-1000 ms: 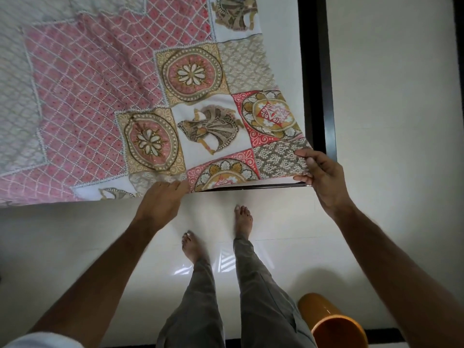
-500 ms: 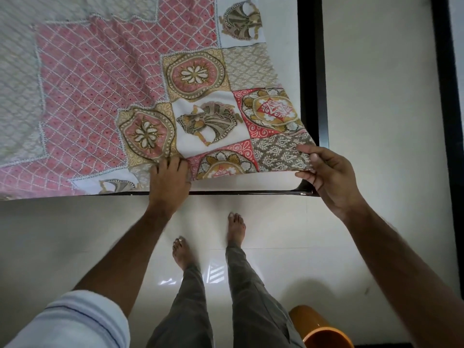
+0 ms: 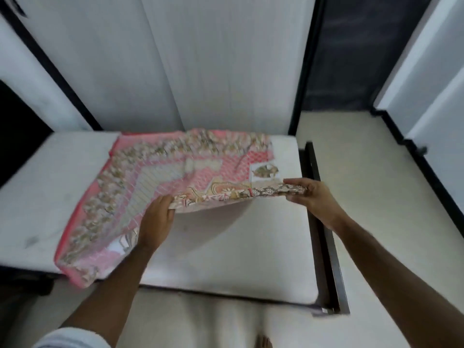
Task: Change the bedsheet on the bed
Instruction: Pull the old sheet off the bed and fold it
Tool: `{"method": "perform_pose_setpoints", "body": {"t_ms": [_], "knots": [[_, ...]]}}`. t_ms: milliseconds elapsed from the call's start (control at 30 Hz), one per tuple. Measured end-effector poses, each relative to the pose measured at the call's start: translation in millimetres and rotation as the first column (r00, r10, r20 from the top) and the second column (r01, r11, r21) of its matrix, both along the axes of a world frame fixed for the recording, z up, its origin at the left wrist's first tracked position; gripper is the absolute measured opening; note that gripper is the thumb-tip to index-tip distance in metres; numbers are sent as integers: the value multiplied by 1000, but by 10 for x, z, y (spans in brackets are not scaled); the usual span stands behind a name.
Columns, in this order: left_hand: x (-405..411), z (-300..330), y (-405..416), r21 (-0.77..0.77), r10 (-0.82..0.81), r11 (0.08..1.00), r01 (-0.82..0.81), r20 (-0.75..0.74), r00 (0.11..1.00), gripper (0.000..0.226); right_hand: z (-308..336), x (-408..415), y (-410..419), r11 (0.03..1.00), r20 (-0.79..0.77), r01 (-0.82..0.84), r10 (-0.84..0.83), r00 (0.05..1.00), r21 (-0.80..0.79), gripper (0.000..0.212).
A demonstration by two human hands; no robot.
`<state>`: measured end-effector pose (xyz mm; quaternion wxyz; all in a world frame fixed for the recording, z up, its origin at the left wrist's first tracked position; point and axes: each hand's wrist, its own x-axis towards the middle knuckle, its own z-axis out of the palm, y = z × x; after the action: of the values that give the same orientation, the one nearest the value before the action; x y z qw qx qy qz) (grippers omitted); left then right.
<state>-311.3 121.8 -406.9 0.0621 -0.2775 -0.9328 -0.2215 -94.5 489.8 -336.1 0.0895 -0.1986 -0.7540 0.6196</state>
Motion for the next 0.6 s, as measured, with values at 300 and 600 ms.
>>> {"method": "perform_pose_setpoints", "body": {"t_ms": [300,600], "knots": [[-635,2651,557,-4,-73,997,79,-419,905,30,2656,-1443,576,925,-515,346,-222,828,157,8],[-1222,3506,558,273,81,962,30,-386,919,21,4917,-2232,11,901,-850,400,-72,522,170,8]]}}
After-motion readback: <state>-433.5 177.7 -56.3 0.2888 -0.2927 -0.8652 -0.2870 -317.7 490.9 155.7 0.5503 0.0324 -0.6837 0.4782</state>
